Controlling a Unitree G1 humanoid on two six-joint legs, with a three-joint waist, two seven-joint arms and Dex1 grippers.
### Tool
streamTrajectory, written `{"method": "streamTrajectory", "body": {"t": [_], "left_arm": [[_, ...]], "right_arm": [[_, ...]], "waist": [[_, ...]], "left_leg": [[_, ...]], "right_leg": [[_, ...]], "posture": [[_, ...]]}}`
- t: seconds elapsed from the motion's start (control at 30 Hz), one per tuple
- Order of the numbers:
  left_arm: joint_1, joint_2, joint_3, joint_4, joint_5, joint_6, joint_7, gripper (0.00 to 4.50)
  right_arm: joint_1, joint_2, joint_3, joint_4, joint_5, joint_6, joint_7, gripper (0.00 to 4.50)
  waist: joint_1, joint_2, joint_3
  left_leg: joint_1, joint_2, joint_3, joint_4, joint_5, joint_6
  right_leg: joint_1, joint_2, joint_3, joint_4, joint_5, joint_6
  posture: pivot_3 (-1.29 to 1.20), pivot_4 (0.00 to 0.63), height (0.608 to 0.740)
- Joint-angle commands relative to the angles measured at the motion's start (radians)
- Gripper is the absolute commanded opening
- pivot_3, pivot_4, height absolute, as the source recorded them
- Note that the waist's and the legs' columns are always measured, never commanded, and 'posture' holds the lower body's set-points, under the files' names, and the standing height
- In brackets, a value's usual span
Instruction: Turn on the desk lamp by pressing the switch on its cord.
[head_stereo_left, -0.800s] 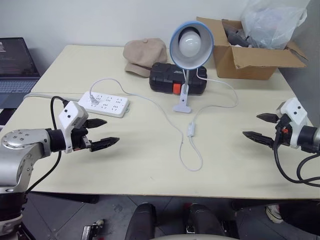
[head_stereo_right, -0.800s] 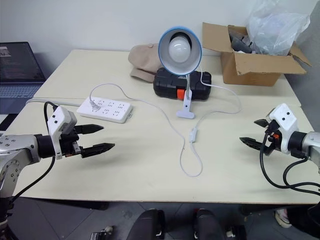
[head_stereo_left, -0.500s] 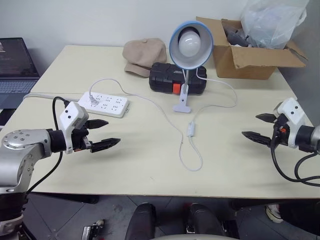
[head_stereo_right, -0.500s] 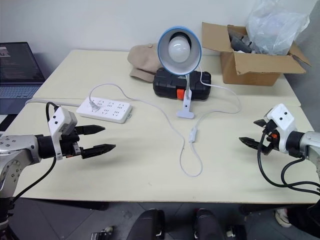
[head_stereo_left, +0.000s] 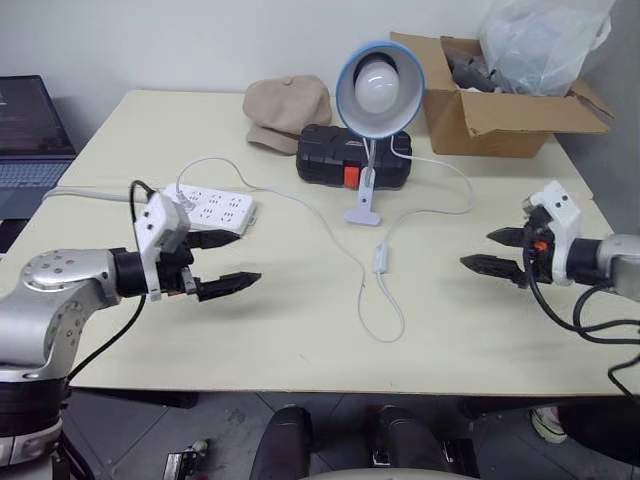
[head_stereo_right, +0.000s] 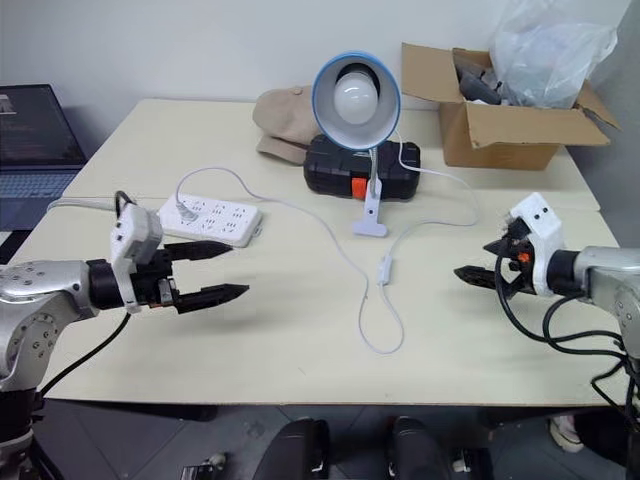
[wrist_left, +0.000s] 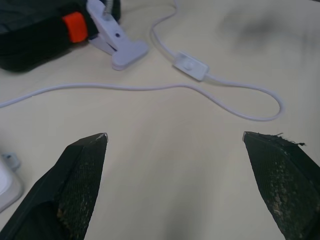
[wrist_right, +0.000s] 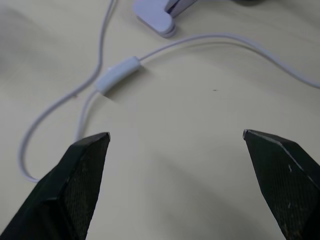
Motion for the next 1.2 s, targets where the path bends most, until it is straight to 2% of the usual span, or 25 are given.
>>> {"method": "streamTrajectory", "body": {"t": [0.03,0.2,0.53,0.9,1.2], "left_arm": [[-0.027,-0.015,-0.025,-0.023,0.017,-0.033,0.008,4.50],[-0.028,-0.052,-0.065,-0.047,0.012,-0.050,0.007,4.50],[-0.024,-0.091,-0.094,-0.054,0.015,-0.073,-0.007,4.50],[-0.018,-0.109,-0.111,-0.053,0.028,-0.094,-0.003,4.50],[0.003,-0.116,-0.110,-0.065,0.033,-0.101,0.008,4.50]], "right_arm": [[-0.094,0.080,0.011,0.034,0.016,0.116,-0.093,4.47],[-0.211,0.264,0.021,0.169,-0.035,0.204,-0.245,4.47],[-0.357,0.474,0.007,0.406,-0.084,0.283,-0.361,4.47],[-0.455,0.563,-0.017,0.645,-0.137,0.203,-0.408,4.47],[-0.484,0.589,-0.005,0.716,-0.144,0.172,-0.412,4.47]], "waist": [[0.001,0.000,0.000],[0.001,0.000,0.000],[0.000,0.000,0.000],[-0.002,0.000,0.000],[-0.005,0.000,0.000]], "left_leg": [[0.000,0.000,0.000,0.000,0.000,0.000],[-0.001,0.001,0.002,0.000,0.000,0.000],[-0.001,0.006,0.007,0.000,0.000,0.000],[-0.001,0.009,0.012,-0.001,0.000,0.000],[-0.004,0.009,0.014,-0.002,0.000,0.000]], "right_leg": [[0.000,0.001,0.000,0.000,0.000,0.000],[-0.001,0.002,0.002,0.000,0.001,-0.001],[-0.003,0.007,0.007,0.000,0.003,-0.004],[-0.007,0.010,0.011,0.001,0.004,-0.006],[-0.011,0.010,0.013,0.001,0.004,-0.006]], "posture": [[0.00,0.150,0.740],[0.00,0.150,0.740],[0.00,0.150,0.740],[0.00,0.150,0.740],[0.00,0.150,0.740]]}}
